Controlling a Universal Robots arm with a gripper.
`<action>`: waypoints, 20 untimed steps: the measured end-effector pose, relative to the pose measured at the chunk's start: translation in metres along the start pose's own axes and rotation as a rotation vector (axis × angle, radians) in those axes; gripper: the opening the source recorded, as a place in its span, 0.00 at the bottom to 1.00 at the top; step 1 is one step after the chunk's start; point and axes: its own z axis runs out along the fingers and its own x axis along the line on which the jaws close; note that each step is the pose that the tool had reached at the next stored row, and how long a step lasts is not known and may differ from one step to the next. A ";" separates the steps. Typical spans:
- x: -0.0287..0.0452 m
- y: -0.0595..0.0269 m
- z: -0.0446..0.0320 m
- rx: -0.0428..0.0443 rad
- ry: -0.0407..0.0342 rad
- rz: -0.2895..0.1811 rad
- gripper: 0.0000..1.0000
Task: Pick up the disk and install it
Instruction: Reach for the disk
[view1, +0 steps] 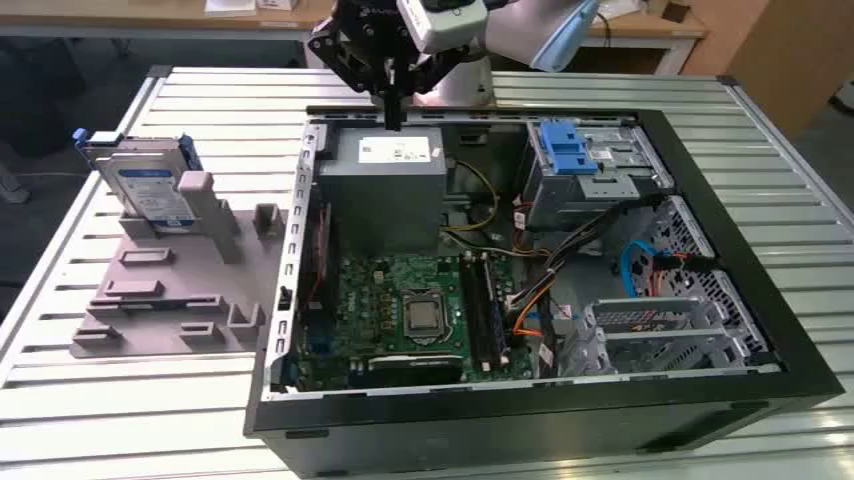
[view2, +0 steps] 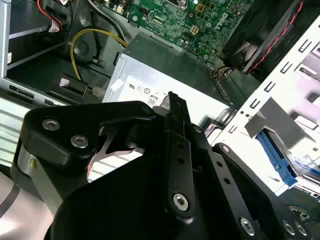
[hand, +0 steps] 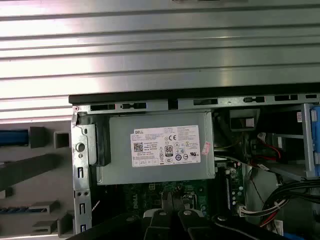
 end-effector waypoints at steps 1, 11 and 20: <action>0.0000 0.0000 0.0000 0.0000 0.0000 0.000 0.11; 0.0026 -0.0002 0.0000 -0.0001 0.0000 0.000 0.11; 0.0164 -0.0002 -0.0004 0.0000 0.0000 0.000 0.11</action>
